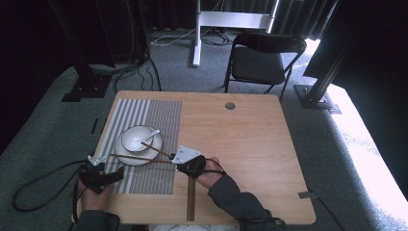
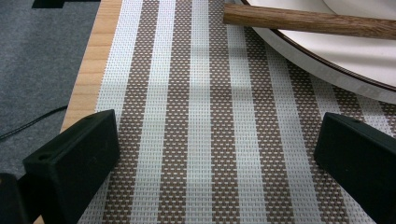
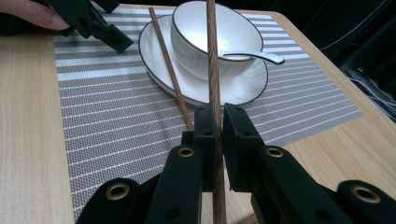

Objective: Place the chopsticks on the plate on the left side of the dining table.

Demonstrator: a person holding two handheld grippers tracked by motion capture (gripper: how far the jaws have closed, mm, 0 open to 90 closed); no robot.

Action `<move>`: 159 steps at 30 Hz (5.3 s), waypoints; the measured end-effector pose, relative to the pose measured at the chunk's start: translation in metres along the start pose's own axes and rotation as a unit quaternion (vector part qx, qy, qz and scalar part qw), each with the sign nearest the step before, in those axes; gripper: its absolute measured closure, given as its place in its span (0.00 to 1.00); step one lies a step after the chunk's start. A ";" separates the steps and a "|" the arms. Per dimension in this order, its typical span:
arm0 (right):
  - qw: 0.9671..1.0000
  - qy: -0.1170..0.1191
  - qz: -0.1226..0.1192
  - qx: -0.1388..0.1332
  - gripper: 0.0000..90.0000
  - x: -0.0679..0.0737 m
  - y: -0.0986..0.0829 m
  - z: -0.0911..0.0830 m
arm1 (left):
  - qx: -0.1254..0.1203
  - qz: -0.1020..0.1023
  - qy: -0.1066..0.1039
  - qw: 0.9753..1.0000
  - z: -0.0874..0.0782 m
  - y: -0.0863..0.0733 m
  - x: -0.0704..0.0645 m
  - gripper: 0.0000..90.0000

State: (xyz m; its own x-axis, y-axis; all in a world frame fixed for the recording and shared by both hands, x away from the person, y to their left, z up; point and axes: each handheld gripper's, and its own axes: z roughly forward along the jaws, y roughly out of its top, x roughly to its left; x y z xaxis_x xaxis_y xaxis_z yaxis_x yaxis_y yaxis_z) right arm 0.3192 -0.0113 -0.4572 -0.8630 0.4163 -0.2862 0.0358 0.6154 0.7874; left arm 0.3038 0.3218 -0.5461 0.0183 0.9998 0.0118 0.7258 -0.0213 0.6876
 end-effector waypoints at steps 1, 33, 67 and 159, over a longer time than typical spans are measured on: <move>1.000 0.001 -0.002 -0.001 0.94 0.000 0.001 0.001 | 0.000 0.000 0.000 1.000 0.000 0.000 0.000 0.00; 0.999 0.024 -0.027 -0.009 0.94 0.011 0.015 0.013 | 0.000 0.000 0.000 1.000 0.000 0.000 0.000 0.00; 0.998 0.047 -0.042 -0.012 0.94 0.018 0.021 0.029 | 0.000 0.000 0.000 1.000 0.000 0.000 0.000 0.00; 0.993 0.089 -0.076 0.011 0.94 0.017 0.036 0.073 | 0.000 0.000 0.000 1.000 0.000 0.000 0.000 0.00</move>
State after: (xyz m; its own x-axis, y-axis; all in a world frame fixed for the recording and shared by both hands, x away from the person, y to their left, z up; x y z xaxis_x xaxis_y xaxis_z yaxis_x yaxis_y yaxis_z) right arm 0.3422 0.0665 -0.4739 -0.9347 0.1932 -0.2983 -0.0930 0.6771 0.7300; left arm 0.3038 0.3218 -0.5461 0.0185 0.9998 0.0112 0.7263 -0.0212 0.6871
